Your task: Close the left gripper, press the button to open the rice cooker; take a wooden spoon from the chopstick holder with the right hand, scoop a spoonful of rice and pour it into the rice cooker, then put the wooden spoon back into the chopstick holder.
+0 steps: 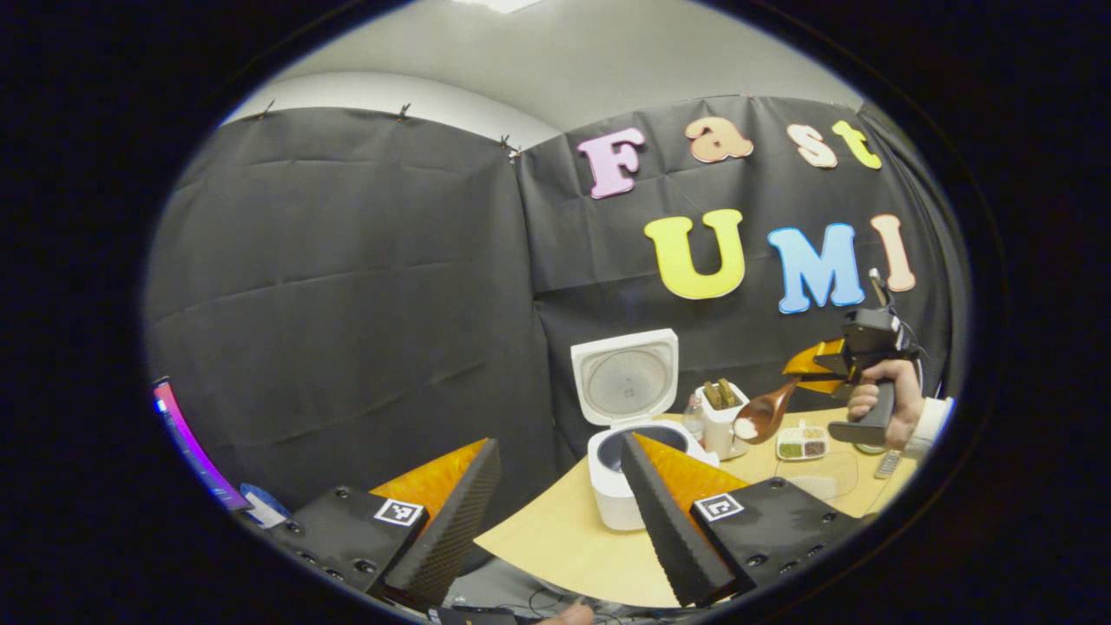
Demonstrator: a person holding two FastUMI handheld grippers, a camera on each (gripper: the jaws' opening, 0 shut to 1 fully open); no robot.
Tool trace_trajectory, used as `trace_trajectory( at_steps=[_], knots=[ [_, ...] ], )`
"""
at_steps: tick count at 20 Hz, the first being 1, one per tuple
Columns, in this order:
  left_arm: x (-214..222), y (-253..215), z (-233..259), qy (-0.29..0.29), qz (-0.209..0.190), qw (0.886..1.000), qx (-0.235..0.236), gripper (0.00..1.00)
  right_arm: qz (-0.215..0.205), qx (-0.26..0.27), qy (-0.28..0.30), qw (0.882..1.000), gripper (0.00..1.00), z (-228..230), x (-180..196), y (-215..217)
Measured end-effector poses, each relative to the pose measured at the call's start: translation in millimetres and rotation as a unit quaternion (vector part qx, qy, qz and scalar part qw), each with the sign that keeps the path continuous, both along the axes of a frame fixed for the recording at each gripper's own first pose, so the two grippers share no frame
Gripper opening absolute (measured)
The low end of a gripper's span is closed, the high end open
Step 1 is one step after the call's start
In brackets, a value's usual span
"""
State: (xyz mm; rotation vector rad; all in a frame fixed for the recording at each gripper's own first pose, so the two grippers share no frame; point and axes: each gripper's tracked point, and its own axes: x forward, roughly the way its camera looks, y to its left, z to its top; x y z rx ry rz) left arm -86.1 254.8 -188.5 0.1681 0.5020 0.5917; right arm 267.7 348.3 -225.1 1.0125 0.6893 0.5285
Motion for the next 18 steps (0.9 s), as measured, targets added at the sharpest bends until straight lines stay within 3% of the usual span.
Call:
trace_trajectory(
  at_steps=[7, 12, 14, 15, 18],
  knots=[
    [-23, 24, 8, 0.006, 0.037, 0.999, 0.012, 0.97, 0.056, -0.063, -0.043, 0.995, 0.18, -11, 20, 109],
    [-34, 33, 3, 0.015, 0.066, 0.998, 0.012, 0.98, 0.105, -0.147, -0.084, 0.98, 0.18, -48, 29, 171],
    [-38, 38, -2, 0.015, 0.077, 0.997, 0.01, 1.0, 0.139, -0.187, -0.109, 0.966, 0.18, -64, 25, 193],
    [-39, 40, -3, 0.017, 0.083, 0.996, 0.01, 0.94, 0.154, -0.21, -0.127, 0.957, 0.18, -70, 20, 200],
    [-45, 43, -6, 0.02, 0.098, 0.995, 0.01, 0.95, 0.201, -0.276, -0.186, 0.921, 0.18, -83, 4, 211]
  ],
)
